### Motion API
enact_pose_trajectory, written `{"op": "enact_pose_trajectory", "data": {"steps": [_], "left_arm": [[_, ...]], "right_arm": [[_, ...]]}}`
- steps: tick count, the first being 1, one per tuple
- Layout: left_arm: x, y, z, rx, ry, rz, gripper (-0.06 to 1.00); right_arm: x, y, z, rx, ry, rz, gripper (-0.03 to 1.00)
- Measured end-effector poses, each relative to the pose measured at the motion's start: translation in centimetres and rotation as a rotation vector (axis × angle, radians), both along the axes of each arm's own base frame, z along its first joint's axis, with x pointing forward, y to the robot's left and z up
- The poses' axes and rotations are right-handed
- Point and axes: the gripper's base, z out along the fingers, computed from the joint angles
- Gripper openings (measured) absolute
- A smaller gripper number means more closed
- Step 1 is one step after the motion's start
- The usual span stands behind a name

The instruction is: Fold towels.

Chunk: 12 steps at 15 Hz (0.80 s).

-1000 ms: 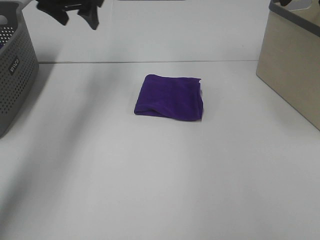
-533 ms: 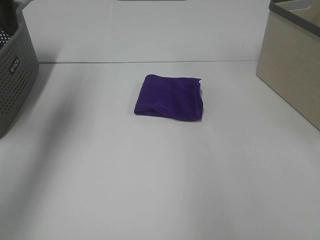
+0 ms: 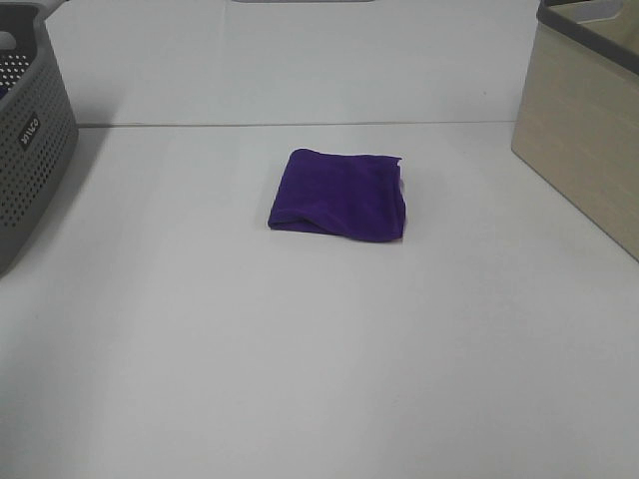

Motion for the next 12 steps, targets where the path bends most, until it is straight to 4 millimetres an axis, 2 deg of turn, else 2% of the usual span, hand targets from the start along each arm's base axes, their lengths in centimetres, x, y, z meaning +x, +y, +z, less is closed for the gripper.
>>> {"op": "enact_pose_trajectory", "data": {"steps": [1, 3, 5, 6, 8, 10, 12], "left_arm": [[-2.4, 0.3, -0.7, 0.01, -0.073, -0.016, 0.89], [-6.4, 0.8, -3.6, 0.013, -0.179, -0.028, 0.89], [-8.6, 1.0, -5.6, 0.005, -0.256, -0.027, 0.89], [-9.4, 1.1, -6.7, 0.0, -0.29, -0.025, 0.89], [-10.0, 1.2, -7.5, -0.013, -0.328, -0.02, 0.88], [-10.0, 1.1, -7.4, -0.017, -0.345, -0.021, 0.88], [-10.0, 0.9, -7.4, -0.045, -0.342, -0.033, 0.88]], "right_arm": [[-1.5, -0.1, -1.1, -0.006, -0.041, -0.002, 0.86], [-3.8, -0.3, -3.7, -0.012, -0.113, -0.003, 0.86], [-4.9, -0.3, -5.3, -0.009, -0.168, -0.004, 0.86], [-4.7, -0.3, -5.6, -0.009, -0.169, -0.005, 0.86], [-3.8, -0.3, -6.3, -0.026, -0.19, 0.005, 0.86], [-2.8, -0.2, -7.3, -0.022, -0.199, 0.003, 0.85], [-2.6, -0.2, -7.6, -0.022, -0.195, 0.004, 0.85]]}}
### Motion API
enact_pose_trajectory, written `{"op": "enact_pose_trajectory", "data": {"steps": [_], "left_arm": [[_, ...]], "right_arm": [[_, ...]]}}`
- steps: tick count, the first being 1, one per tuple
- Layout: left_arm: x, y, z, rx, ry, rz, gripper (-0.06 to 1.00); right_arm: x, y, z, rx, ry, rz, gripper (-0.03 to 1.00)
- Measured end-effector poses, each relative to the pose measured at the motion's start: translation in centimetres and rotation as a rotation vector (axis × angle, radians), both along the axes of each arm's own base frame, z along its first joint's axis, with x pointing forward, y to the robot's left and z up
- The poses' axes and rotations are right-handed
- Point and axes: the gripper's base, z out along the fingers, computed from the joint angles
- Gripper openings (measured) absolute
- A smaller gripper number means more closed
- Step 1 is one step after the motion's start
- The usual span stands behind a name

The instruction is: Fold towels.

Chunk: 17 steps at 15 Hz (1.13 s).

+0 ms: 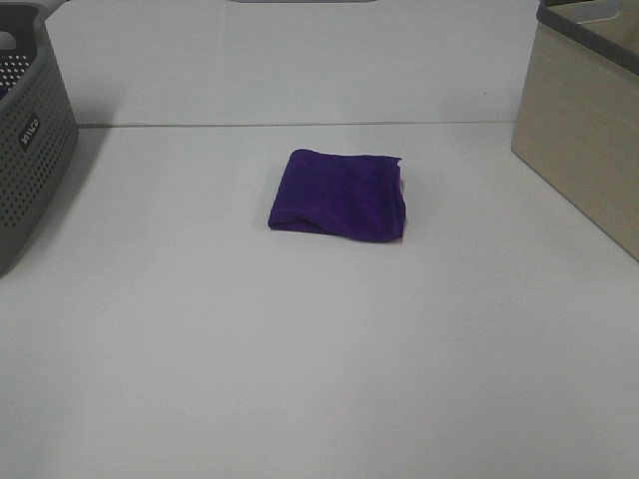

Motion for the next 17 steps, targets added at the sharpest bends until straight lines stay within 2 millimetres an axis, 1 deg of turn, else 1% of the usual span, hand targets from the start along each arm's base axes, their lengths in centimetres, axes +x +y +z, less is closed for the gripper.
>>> {"op": "enact_pose_trajectory", "data": {"steps": [8, 10, 11, 17], "left_arm": [[-0.02, -0.28, 0.02, -0.012, -0.001, -0.02, 0.88], [-0.02, -0.31, 0.02, -0.012, -0.002, 0.028, 0.88], [-0.02, -0.38, 0.02, -0.012, -0.002, 0.129, 0.88], [-0.02, -0.38, 0.02, -0.012, -0.002, 0.141, 0.88]], "right_arm": [[0.04, 0.05, -0.02, 0.003, -0.002, 0.004, 0.85], [0.04, 0.05, -0.02, 0.003, -0.002, 0.004, 0.85], [0.04, 0.05, -0.02, 0.003, -0.002, 0.004, 0.85], [0.04, 0.05, -0.02, 0.003, -0.002, 0.004, 0.85]]}}
